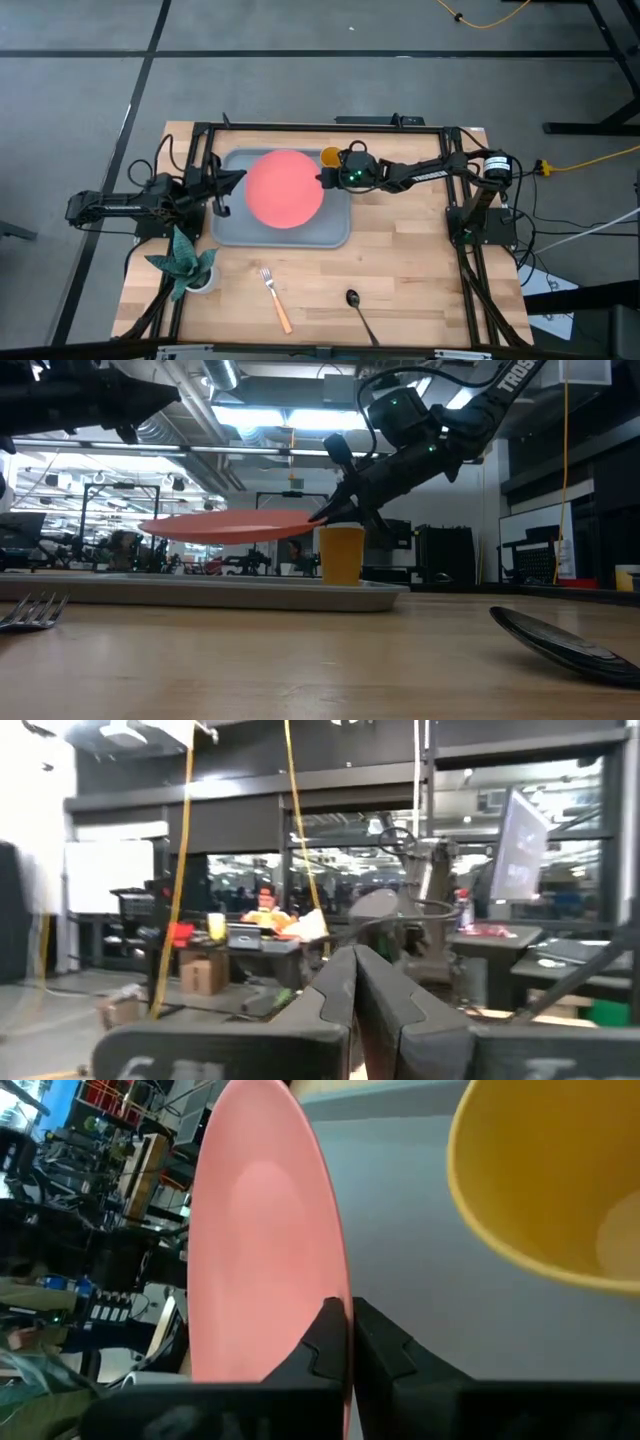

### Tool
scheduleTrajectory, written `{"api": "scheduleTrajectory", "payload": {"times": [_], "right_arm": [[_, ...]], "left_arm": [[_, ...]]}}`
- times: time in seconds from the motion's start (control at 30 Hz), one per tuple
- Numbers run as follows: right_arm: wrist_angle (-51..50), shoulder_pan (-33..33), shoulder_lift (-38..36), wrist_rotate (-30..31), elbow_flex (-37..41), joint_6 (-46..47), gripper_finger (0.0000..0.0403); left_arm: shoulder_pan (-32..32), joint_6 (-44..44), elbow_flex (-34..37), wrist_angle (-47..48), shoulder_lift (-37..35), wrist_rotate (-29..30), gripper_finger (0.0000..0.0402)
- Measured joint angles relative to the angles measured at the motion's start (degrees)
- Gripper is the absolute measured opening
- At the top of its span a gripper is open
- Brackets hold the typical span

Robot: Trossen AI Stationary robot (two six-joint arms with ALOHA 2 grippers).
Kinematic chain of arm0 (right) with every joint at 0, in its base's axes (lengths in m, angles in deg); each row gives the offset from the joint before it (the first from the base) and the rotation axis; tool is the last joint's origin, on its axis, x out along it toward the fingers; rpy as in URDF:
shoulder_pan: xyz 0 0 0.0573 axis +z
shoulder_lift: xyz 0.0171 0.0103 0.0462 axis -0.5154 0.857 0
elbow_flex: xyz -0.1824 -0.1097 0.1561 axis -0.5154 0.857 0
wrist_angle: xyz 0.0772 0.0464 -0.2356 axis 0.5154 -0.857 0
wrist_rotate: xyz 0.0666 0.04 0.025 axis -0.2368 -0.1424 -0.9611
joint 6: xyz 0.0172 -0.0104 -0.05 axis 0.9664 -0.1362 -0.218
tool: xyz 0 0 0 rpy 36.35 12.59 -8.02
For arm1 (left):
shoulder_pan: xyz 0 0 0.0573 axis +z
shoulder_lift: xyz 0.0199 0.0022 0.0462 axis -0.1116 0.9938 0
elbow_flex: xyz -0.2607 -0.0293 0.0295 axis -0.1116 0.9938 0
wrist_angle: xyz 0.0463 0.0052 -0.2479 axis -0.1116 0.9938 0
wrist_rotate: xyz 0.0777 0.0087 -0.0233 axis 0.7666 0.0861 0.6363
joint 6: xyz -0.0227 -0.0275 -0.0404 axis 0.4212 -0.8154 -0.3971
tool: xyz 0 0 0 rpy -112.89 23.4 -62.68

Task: Pick and place plate/cup/fork/spoon on tray
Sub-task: Put the pink plate on the gray tray

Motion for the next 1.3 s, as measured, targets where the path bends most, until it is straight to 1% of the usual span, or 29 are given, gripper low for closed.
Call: {"api": "scheduleTrajectory", "payload": {"times": [0.13,0.33,0.47,0.57,0.67,0.8,0.9,1.0,1.03,1.17,1.3], "right_arm": [[0.0,0.1,0.0,1.2,0.0,0.0,0.0002],[-0.1,-0.1,0.0,3.6,-0.1,1.5,0.0002],[-0.6,-0.1,0.0,5.0,-1.7,1.5,0.0002],[-1.1,0.7,0.0,6.8,-3.8,-0.3,0.0002],[-4.1,1.9,0.0,9.1,-6.5,-2.7,0.0002],[-10.5,3.7,0.0,11.7,-8.4,-3.1,0.0002],[-10.9,4.4,0.0,13.1,-8.6,-1.8,0.0002],[-14.0,5.3,0.6,14.6,-8.7,1.1,0.0002],[-14.0,5.7,1.4,15.7,-8.6,2.3,0.0002],[-11.2,7.2,5.2,15.9,-8.6,6.0,0.0002],[-7.0,7.6,8.0,16.0,-8.6,7.4,0.0002]], "left_arm": [[0.0,0.5,0.0,-1.4,0.0,1.0,0.0],[0.0,-6.4,0.0,1.9,0.0,1.0,0.0],[0.0,-6.9,0.0,2.0,0.0,1.0,0.0],[0.0,-6.9,0.0,2.0,0.0,1.0,0.0],[0.0,-6.9,0.0,2.0,0.0,1.1,0.0],[0.0,-7.1,0.0,2.1,0.0,1.0,0.0],[0.0,-9.6,0.0,2.5,0.0,1.0,0.0],[0.0,-11.5,0.0,2.5,0.0,1.0,0.0],[0.0,-12.2,0.0,2.6,0.0,1.0,0.0],[0.0,-14.5,0.0,2.9,0.0,1.0,0.0],[-0.5,-14.6,0.0,3.4,0.0,1.0,0.0]]}}
